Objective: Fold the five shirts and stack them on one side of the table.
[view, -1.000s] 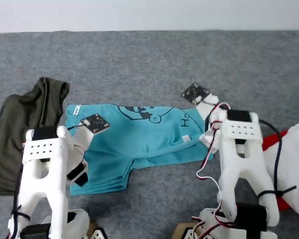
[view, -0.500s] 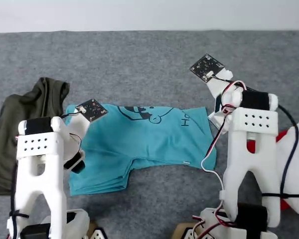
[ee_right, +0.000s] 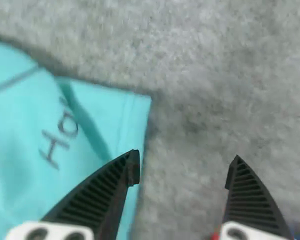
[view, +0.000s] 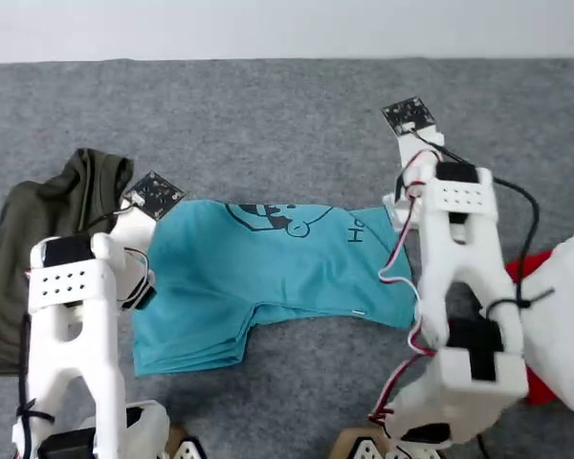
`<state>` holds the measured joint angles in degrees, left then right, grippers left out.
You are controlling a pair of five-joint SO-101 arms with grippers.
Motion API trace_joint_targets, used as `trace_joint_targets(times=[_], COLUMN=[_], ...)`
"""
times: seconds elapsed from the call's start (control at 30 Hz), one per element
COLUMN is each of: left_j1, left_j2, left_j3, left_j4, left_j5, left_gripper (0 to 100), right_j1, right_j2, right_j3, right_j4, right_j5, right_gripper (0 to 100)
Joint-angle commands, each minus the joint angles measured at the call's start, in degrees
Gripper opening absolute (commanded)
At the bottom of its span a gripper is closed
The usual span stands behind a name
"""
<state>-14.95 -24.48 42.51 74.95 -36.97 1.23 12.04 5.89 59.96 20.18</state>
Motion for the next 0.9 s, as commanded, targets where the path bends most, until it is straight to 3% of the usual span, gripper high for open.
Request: trace_joint_targets(times=[0.0, 0.27, 0.7, 0.87], left_j1=[-0.4, -0.4, -0.4, -0.4], left_j2=[-1.1, -1.1, -1.2, -1.2], left_j3=[0.8, 1.8, 5.0, 5.2], left_j4=[-2.3, -2.3, -2.2, -2.3], left_j5=[0.8, 0.8, 0.7, 0.7], left_gripper=[13, 13, 13, 13], right_j1=[-2.3, -3.8, -4.0, -4.4], right_j2=[3.3, 12.8, 19.9, 21.1], right_j3=[-8.1, -18.5, -23.3, -24.2], right_j4=[1.9, 8.0, 8.8, 8.8], right_j5=[-5.1, -11.7, -12.5, -12.4], right_gripper=[28.4, 28.4, 28.1, 17.1])
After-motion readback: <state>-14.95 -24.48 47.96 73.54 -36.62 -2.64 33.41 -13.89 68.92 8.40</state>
